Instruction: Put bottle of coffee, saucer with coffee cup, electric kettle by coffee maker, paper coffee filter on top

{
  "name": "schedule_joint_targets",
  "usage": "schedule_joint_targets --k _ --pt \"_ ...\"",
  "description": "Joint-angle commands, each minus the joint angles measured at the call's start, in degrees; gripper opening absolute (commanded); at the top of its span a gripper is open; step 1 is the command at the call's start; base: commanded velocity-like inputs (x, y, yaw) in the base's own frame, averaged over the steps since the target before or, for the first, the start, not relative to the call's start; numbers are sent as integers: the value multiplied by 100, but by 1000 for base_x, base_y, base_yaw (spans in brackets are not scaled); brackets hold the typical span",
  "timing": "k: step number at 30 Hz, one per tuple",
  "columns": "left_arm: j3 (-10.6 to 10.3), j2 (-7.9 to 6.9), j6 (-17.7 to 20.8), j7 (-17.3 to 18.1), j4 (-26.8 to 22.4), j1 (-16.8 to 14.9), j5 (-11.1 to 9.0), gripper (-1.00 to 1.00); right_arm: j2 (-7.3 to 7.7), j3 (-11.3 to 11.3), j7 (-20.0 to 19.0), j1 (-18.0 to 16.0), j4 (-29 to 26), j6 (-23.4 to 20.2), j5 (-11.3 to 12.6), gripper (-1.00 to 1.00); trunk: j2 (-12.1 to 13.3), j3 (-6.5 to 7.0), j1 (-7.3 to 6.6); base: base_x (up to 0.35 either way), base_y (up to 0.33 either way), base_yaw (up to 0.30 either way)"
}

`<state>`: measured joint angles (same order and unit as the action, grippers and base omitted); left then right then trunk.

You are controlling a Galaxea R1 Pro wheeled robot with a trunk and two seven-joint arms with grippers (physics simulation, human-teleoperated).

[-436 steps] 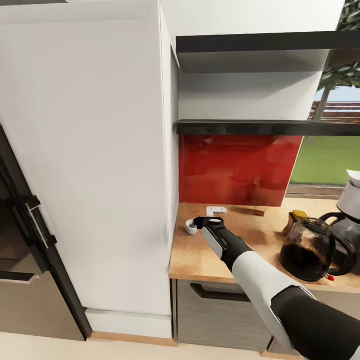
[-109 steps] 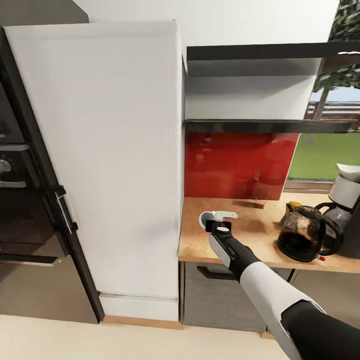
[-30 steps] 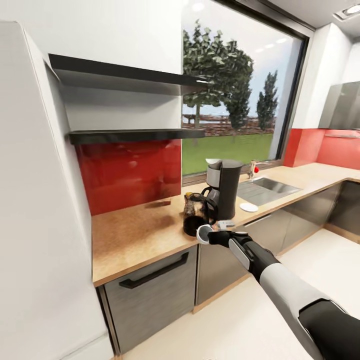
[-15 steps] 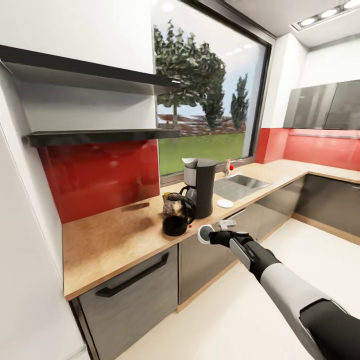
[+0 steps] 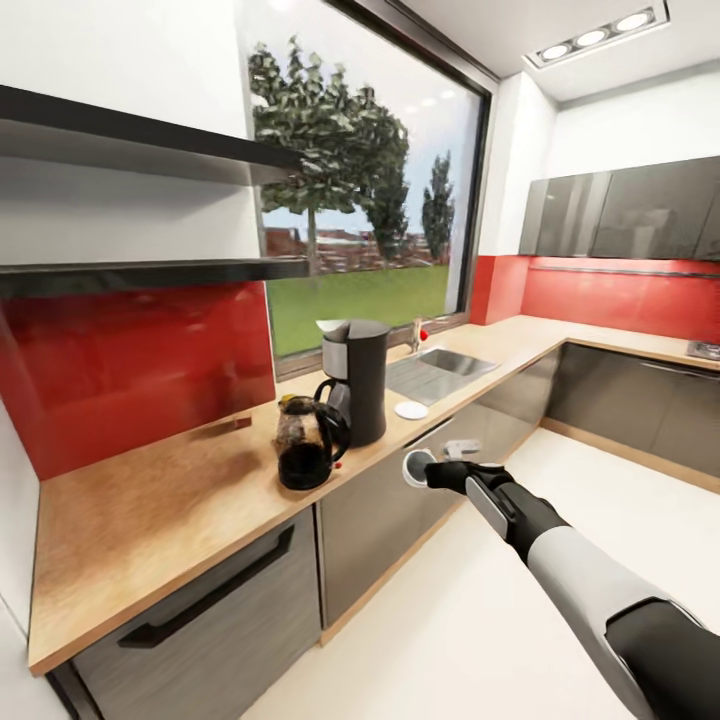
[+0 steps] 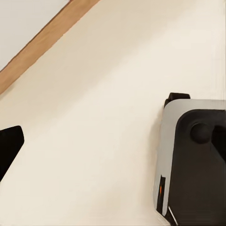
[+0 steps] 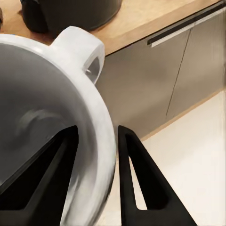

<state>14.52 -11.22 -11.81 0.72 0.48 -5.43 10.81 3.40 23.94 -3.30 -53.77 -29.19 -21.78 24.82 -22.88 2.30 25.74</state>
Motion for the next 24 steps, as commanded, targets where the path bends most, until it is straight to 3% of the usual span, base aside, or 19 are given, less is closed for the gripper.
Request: schedule_joint_targets --k 1,3,7,9,16,24 --pt "50 -2 84 7 6 -2 50 100 24 21 3 -2 -8 -20 15 -100 -3 -2 4 272 -164 -17" --pt "46 -3 474 -41 -1 -2 52 100 47 4 448 -3 -19 -15 19 -100 -3 -2 4 273 -166 -6" --pt "41 5 703 -309 0 -2 57 100 47 -3 1603 -6 -316 -10 56 -100 -3 -2 4 273 -167 -2" --pt "41 21 725 -400 3 -2 60 100 47 -3 1779 -8 -570 -10 58 -100 -3 -2 4 274 -168 0" --pt "33 47 875 -470 5 -2 70 100 51 -26 1914 -2 -1024 -12 52 -100 -3 -2 4 283 -168 0" --pt "40 84 951 -485 -3 -2 79 100 38 -327 1920 -2 -1135 -12 58 -100 -3 -2 4 286 -167 0"
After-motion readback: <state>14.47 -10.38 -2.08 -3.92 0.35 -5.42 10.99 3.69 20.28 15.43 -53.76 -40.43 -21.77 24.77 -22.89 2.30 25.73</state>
